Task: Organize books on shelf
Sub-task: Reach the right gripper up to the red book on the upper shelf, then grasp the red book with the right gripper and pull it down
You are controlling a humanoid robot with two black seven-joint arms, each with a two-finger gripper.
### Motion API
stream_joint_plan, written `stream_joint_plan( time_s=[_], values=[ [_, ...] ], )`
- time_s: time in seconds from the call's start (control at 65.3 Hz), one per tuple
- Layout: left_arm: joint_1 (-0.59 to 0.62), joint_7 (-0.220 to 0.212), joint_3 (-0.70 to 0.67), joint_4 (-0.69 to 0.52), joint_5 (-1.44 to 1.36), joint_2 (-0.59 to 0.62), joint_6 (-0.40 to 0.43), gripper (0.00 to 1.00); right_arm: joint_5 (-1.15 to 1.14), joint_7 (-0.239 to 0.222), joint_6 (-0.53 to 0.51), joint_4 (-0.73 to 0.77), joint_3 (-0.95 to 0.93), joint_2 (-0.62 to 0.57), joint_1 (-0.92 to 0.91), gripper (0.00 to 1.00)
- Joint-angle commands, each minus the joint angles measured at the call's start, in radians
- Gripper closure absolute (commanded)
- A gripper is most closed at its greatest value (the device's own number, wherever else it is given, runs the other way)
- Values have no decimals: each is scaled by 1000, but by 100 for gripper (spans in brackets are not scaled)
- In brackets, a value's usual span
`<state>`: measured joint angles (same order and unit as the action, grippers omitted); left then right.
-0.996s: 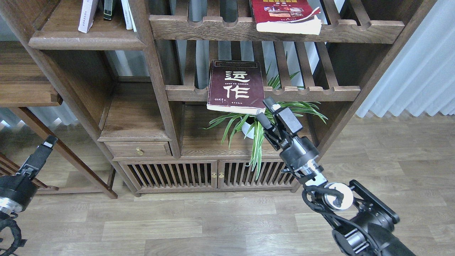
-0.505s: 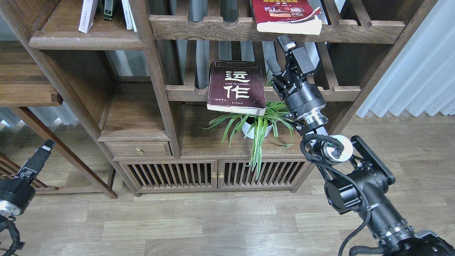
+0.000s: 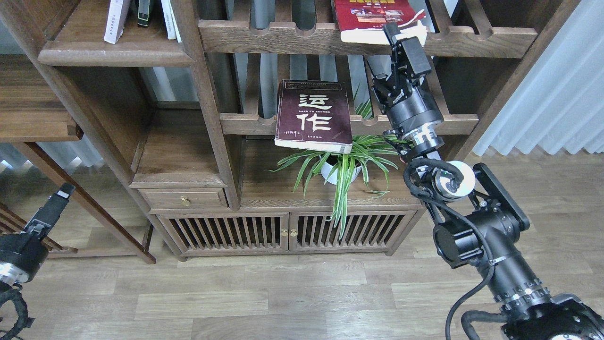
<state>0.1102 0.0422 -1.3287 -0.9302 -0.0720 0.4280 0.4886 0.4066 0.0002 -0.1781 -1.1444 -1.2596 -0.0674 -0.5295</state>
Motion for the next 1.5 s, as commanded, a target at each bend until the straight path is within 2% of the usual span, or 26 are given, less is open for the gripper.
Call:
stream_joint_plan(
  time_s=[0.0,0.26,0.383,0.398,0.536,0.659,0.735,0.781,0.873,1.103,1.149,1.287,1.486],
  values=[
    [0,1,-6,1,0,1,0,0,0,6,38,2,2,5,-18,9],
    [0,1,-6,1,1,0,0,0,-2,34,91,9,2,8,-64,10],
    [0,2,-9,1,1,1,0,0,-2,69,118,11,0,8,-69,20],
    [0,2,-9,1,1,1,0,0,-3,79,123,14,-1,8,-69,24],
    [0,2,-10,2,1,1,0,0,-2,110,123,31,-6,8,-69,39],
    [0,2,-10,2,1,1,0,0,-2,113,121,32,-7,2,-69,53],
    [0,2,-10,4,1,1,0,0,0,113,114,31,-11,-2,-67,67],
    [0,2,-10,4,1,1,0,0,0,113,109,29,-18,-2,-64,81],
    [0,2,-10,4,1,1,0,0,0,113,80,28,-24,-5,-55,95],
    [0,2,-10,10,1,0,0,0,4,83,5,-49,-6,-26,16,96],
    [0,5,-7,10,1,-2,0,0,6,57,-50,-115,-6,-35,67,96],
    [3,16,11,8,18,-34,0,0,11,17,-126,-234,-6,-75,186,96],
    [-9,1,86,27,46,-86,0,0,58,9,-205,-325,-18,-98,390,96]
  ],
)
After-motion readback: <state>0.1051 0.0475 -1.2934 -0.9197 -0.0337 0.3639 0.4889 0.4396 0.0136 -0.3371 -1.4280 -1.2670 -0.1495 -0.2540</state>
